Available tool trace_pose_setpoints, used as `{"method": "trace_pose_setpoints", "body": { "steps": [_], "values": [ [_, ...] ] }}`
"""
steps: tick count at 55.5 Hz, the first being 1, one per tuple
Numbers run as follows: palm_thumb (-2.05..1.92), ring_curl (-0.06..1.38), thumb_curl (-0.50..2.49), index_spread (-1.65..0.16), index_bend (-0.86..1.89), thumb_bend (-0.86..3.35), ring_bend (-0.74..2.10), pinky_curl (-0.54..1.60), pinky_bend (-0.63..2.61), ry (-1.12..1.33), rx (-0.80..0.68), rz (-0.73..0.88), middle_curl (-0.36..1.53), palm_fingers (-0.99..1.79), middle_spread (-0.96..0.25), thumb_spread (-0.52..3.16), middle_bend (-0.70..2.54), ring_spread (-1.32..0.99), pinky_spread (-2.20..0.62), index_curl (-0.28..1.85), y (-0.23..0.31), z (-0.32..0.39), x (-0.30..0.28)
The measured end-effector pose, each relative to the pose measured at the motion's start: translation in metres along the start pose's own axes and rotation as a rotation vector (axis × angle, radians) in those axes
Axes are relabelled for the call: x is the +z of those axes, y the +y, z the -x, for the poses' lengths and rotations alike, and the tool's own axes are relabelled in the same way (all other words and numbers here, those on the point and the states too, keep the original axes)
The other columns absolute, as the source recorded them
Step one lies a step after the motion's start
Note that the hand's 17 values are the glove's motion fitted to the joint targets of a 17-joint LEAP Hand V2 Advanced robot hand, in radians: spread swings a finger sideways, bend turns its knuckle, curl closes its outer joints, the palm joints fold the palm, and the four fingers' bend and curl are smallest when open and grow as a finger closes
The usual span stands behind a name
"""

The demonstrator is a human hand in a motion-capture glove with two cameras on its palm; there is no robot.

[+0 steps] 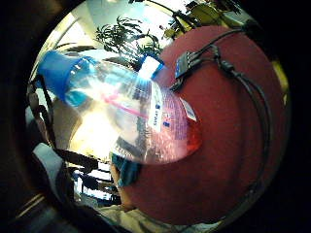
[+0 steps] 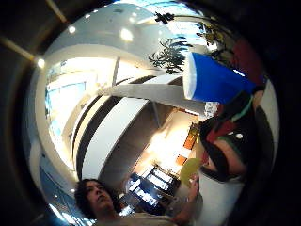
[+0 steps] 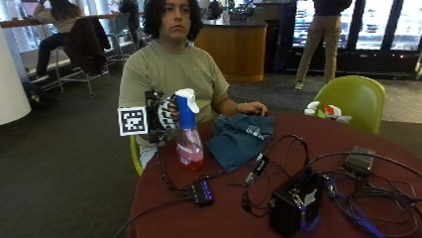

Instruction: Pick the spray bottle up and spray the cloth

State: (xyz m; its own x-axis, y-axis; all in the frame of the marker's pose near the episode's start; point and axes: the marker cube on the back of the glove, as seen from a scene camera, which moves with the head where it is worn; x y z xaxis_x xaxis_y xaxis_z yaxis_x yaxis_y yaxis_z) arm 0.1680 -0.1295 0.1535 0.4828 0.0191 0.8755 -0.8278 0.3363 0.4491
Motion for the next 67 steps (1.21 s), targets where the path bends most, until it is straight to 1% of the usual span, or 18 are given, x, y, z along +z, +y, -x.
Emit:
{"method": "trace_pose_setpoints", "body": {
  "steps": [6,9,14,17,19,21,25,26,27,28,33,35,36,37,42,48,56,67],
  "values": [
    [0.99,0.61,0.55,-0.23,0.76,0.1,0.98,0.6,0.94,0.002,-0.019,0.009,0.67,1.3,-0.17,1.48,0.78,-0.19,-0.19,0.48,0.003,-0.001,0.002],
    [1.0,0.62,0.57,-0.23,0.78,0.11,1.01,0.62,0.97,0.046,-0.04,0.01,0.7,1.27,-0.18,1.49,0.81,-0.2,-0.18,0.5,0.008,0.002,-0.003],
    [0.99,0.64,0.59,-0.22,0.76,0.1,1.03,0.64,1.01,0.184,-0.091,0.188,0.74,1.21,-0.18,1.51,0.85,-0.19,-0.18,0.53,0.025,0.01,-0.019],
    [0.95,0.64,0.6,-0.22,0.74,0.08,1.02,0.64,1.0,0.249,-0.073,0.199,0.74,1.19,-0.18,1.48,0.83,-0.19,-0.18,0.54,0.022,0.019,-0.021],
    [0.93,0.64,0.61,-0.22,0.71,0.05,1.02,0.64,0.99,0.284,-0.113,0.185,0.74,1.17,-0.18,1.44,0.81,-0.19,-0.19,0.54,0.022,0.024,-0.022],
    [0.9,0.63,0.61,-0.22,0.66,0.02,0.99,0.63,0.97,0.324,-0.177,0.211,0.74,1.14,-0.18,1.39,0.79,-0.19,-0.2,0.54,0.027,0.028,-0.026],
    [0.88,0.6,0.62,-0.21,0.52,-0.02,0.91,0.58,0.87,0.424,-0.251,0.352,0.7,1.07,-0.16,1.31,0.7,-0.16,-0.22,0.51,0.049,0.037,-0.039],
    [0.87,0.58,0.62,-0.21,0.47,-0.02,0.87,0.55,0.81,0.447,-0.258,0.378,0.68,0.98,-0.14,1.29,0.68,-0.14,-0.2,0.5,0.054,0.039,-0.042],
    [0.86,0.58,0.62,-0.2,0.45,-0.03,0.86,0.56,0.8,0.467,-0.264,0.399,0.68,0.99,-0.13,1.28,0.67,-0.14,-0.2,0.5,0.058,0.042,-0.044],
    [0.85,0.56,0.62,-0.2,0.41,-0.03,0.82,0.53,0.73,0.483,-0.272,0.418,0.66,0.89,-0.11,1.27,0.64,-0.12,-0.17,0.49,0.062,0.044,-0.046],
    [0.78,0.52,0.6,-0.24,0.36,-0.03,0.66,0.49,0.55,0.545,-0.309,0.503,0.6,0.63,-0.05,1.27,0.55,-0.07,-0.03,0.48,0.084,0.054,-0.059],
    [0.76,0.49,0.59,-0.26,0.33,-0.04,0.6,0.46,0.5,0.576,-0.322,0.531,0.57,0.6,-0.03,1.27,0.51,-0.06,0.02,0.46,0.092,0.058,-0.064],
    [0.75,0.48,0.59,-0.26,0.32,-0.03,0.59,0.45,0.48,0.597,-0.326,0.548,0.56,0.64,-0.02,1.27,0.5,-0.05,0.03,0.46,0.097,0.059,-0.067],
    [0.72,0.45,0.58,-0.28,0.3,-0.04,0.55,0.42,0.44,0.624,-0.33,0.567,0.54,0.54,-0.01,1.27,0.45,-0.05,0.08,0.44,0.101,0.061,-0.07],
    [0.65,0.41,0.55,-0.33,0.28,-0.04,0.44,0.38,0.35,0.778,-0.332,0.651,0.49,0.44,0.01,1.27,0.36,-0.03,0.16,0.42,0.122,0.067,-0.087],
    [0.61,0.36,0.52,-0.38,0.23,-0.03,0.36,0.35,0.29,0.905,-0.355,0.67,0.44,0.37,0.0,1.26,0.28,-0.03,0.22,0.39,0.134,0.07,-0.101],
    [0.59,0.33,0.49,-0.4,0.18,-0.02,0.3,0.33,0.23,0.988,-0.348,0.693,0.39,0.38,-0.01,1.26,0.21,-0.03,0.24,0.36,0.154,0.073,-0.12],
    [0.57,0.32,0.46,-0.42,0.17,-0.02,0.26,0.33,0.21,1.079,-0.363,0.677,0.36,0.38,-0.02,1.24,0.17,-0.04,0.24,0.34,0.164,0.08,-0.129]
  ]
}}
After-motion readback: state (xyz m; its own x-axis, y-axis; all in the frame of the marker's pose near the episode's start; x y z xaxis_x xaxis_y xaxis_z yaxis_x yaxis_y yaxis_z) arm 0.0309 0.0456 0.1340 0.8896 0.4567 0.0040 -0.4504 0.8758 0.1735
